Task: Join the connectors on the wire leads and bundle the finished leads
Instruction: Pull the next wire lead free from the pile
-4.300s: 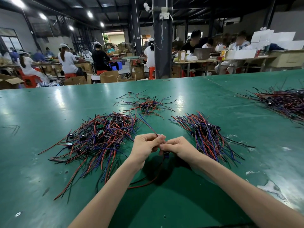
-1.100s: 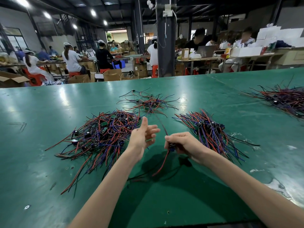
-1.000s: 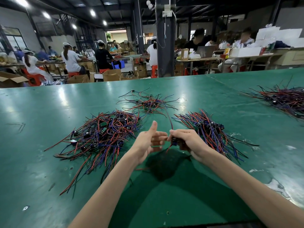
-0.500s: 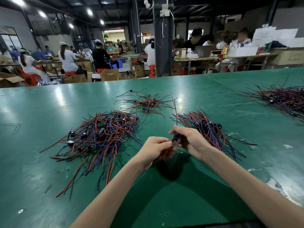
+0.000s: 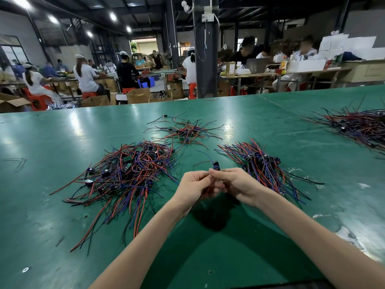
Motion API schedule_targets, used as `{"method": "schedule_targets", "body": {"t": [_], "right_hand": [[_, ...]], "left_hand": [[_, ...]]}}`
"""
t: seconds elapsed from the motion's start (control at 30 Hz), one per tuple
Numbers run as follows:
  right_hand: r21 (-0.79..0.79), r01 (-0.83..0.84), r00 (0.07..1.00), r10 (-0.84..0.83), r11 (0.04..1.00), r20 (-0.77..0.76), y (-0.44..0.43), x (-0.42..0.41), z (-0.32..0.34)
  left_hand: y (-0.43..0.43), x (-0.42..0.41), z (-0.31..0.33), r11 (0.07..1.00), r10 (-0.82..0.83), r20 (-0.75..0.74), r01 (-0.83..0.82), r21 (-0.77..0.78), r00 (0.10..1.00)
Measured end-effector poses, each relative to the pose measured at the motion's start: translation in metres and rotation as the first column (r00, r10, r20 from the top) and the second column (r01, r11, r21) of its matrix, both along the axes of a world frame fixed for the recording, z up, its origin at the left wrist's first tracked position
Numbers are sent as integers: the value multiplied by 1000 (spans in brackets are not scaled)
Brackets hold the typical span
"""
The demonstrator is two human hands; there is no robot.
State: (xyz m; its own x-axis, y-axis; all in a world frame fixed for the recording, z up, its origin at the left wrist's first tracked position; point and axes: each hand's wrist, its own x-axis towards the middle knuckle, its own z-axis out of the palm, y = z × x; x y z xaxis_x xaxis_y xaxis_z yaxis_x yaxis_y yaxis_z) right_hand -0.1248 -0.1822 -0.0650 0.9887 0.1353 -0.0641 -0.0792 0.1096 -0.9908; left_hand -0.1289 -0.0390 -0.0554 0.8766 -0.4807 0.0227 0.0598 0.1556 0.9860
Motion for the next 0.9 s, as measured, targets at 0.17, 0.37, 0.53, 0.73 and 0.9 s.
{"method": "schedule_targets", "body": {"t": [0.17,0.37,0.53,0.73,0.9], "right_hand": [[109,47,999,-46,993,-12,1,0,-1],[164,60,998,-56,985,-29,2,-2,3],[105,-5,999,8,994,-31,5,-6,6],[112,-14,1000,13,994,11,6,-7,6],[132,21,1000,-19,991,-10,4,-6,8]], "left_hand": [[-1,-1,2,997,-58,-39,60,40,998],[0,-3,4,991,-79,-12,80,105,997],[-1,-4,5,991,-58,34,54,123,998],[-2,-5,4,990,-101,8,100,100,995],[1,-5,4,986,-133,51,126,111,990]]}}
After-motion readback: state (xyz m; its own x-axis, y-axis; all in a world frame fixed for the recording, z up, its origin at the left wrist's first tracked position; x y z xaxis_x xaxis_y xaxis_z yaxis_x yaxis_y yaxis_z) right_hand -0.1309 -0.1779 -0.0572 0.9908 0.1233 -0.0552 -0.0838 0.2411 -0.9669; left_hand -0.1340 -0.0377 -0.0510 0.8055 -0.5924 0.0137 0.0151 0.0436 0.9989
